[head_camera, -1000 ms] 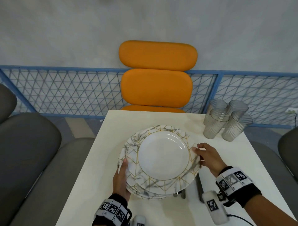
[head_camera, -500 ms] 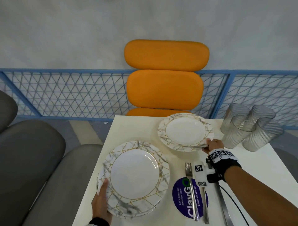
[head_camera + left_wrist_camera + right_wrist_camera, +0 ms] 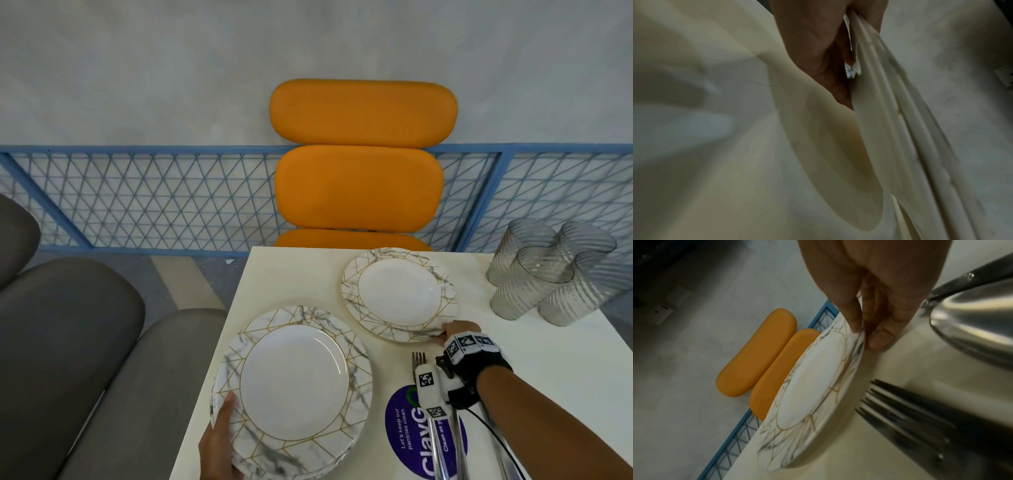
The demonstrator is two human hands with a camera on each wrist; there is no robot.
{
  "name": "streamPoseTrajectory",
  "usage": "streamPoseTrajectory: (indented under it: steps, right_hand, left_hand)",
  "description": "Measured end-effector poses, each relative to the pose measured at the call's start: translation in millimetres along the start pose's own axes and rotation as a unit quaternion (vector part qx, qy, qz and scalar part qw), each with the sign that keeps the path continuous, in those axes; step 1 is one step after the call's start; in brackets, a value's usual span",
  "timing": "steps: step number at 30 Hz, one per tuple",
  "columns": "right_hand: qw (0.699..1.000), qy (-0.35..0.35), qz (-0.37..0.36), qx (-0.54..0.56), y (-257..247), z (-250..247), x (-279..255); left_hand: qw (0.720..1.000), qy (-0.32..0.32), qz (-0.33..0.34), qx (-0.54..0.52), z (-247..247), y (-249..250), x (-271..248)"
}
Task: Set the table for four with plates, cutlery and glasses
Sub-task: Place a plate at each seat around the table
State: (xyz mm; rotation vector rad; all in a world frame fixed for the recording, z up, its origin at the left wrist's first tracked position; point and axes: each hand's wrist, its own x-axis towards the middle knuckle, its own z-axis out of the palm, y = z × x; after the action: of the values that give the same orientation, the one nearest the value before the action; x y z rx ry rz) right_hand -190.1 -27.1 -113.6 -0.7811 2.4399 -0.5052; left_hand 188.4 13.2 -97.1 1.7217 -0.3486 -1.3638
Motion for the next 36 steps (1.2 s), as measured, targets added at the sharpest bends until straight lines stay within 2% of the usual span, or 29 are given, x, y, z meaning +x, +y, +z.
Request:
streamPoseTrajectory:
  steps: [2, 6, 7, 9, 11, 14, 16, 17, 20, 25, 27, 29, 36]
  right_hand:
    - [0.998, 0.001, -0.006, -0.057, -6, -5, -8]
    - [0.998, -0.052, 0.033, 0.001, 8, -10, -3]
    - [0.998, -0.047, 0.016, 0.037, 9, -13, -4]
    - [0.994, 0.02, 0.026, 0.106, 7, -12, -12]
    - [0.988, 0.04, -0.024, 0.145, 2, -12, -33]
    - [0.975, -0.082, -0.109, 0.177, 3, -9, -82]
    - [0.961, -0.172, -0.128, 0.175, 8, -9, -116]
    - [0.956, -0.2, -0.133, 0.168, 11, -9, -130]
    - [0.948, -0.216, -0.156, 0.175, 24, -7, -153]
    - [0.948, -0.202, -0.149, 0.196, 37, -10, -167]
    - [0.94, -0.198, -0.148, 0.237, 40, -14, -176]
    - [0.92, -0.218, -0.116, 0.304, 43, -18, -186]
    - [0.901, -0.204, -0.068, 0.376, 49, 0, -201]
  left_hand:
    - [0.999, -0.043, -0.005, 0.002, 0, 5, -5]
    - [0.999, -0.054, 0.001, -0.009, -2, 2, -12]
    - [0.998, -0.067, -0.001, -0.019, -3, -3, -10]
    - [0.996, -0.088, -0.005, -0.032, -4, -6, -16]
    - [0.994, -0.102, -0.007, -0.04, -5, -11, -21]
    - [0.992, -0.113, -0.007, -0.055, -4, -17, -36]
    - [0.992, -0.11, -0.004, -0.064, -4, -22, -45]
    - [0.992, -0.109, -0.008, -0.066, -5, -25, -50]
    - [0.991, -0.104, -0.005, -0.081, -9, -33, -64]
    - [0.991, -0.079, 0.003, -0.112, -23, -48, -92]
    - [0.989, -0.072, 0.005, -0.126, -32, -52, -102]
    - [0.988, -0.068, 0.005, -0.136, -45, -57, -108]
    - [0.984, -0.046, -0.009, -0.17, -95, -51, -96]
